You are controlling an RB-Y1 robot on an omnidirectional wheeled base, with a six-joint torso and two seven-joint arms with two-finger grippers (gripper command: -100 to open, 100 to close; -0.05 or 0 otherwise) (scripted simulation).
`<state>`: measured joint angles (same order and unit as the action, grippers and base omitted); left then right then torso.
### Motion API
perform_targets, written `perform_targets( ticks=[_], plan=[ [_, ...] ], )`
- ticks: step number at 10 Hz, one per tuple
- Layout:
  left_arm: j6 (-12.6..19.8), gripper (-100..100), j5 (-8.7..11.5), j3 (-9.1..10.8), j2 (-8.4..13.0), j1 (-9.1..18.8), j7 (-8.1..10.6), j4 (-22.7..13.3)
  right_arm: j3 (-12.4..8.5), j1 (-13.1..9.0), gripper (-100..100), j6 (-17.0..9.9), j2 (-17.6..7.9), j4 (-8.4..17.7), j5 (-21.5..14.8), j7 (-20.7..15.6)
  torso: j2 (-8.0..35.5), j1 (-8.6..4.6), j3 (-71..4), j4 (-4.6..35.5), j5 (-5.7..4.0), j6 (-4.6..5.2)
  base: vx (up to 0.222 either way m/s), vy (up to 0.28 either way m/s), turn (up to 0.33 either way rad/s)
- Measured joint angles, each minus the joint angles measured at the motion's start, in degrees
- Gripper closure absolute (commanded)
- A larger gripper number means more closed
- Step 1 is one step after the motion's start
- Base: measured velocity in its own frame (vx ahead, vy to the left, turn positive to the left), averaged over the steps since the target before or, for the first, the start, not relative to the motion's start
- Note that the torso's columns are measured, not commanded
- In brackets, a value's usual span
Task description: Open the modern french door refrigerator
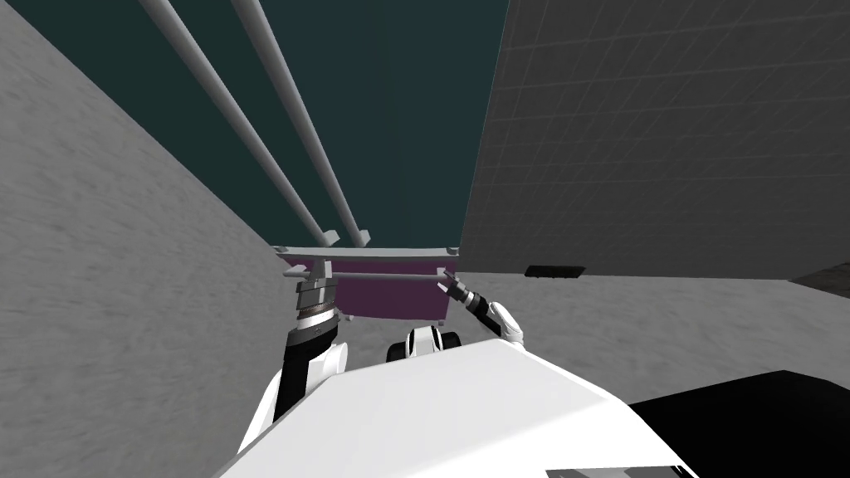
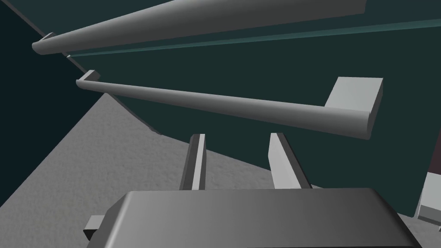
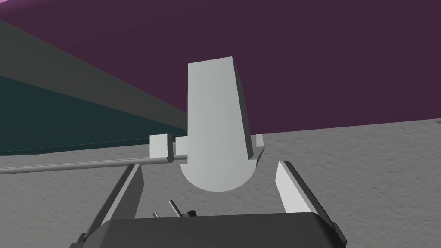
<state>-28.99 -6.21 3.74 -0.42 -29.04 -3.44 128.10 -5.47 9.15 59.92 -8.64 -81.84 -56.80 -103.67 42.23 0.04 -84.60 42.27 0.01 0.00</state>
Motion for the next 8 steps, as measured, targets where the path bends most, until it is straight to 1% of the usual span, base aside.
perform_targets(
  ticks=[3,4,6,7,8],
  plan=[
    [0.0,0,0.0,0.0,0.0,0.0,0.0,0.0,-3.4,-1.2,-100,-3.4,0.9,1.2,2.3,0.1,0.0,0.01,0.0,0.0,0.01,0.0,0.032,0.17,-0.177],
    [0.0,0,0.0,0.0,0.0,0.0,0.0,0.0,-4.5,-1.5,-100,-4.2,1.1,2.3,3.2,-0.5,0.1,-0.01,0.0,0.0,0.0,-0.01,0.01,0.142,-0.117],
    [0.0,0,0.0,0.0,0.0,0.0,0.0,0.0,-6.1,-1.1,-100,-6.2,1.0,2.0,4.3,-0.8,0.1,-0.16,0.1,0.0,-0.04,0.01,0.015,0.123,-0.129],
    [0.0,0,0.0,0.0,0.0,0.0,0.0,0.0,-7.0,-1.3,-100,-7.1,0.9,2.5,4.9,-1.0,0.1,-0.13,0.0,0.0,-0.04,-0.01,-0.003,0.119,-0.115],
    [0.0,0,0.0,0.0,0.0,0.0,0.0,0.0,-7.7,-1.2,-100,-7.9,0.8,2.4,5.4,-1.0,0.1,-0.07,0.1,0.0,-0.02,0.0,-0.006,0.159,-0.178]
  ],
)
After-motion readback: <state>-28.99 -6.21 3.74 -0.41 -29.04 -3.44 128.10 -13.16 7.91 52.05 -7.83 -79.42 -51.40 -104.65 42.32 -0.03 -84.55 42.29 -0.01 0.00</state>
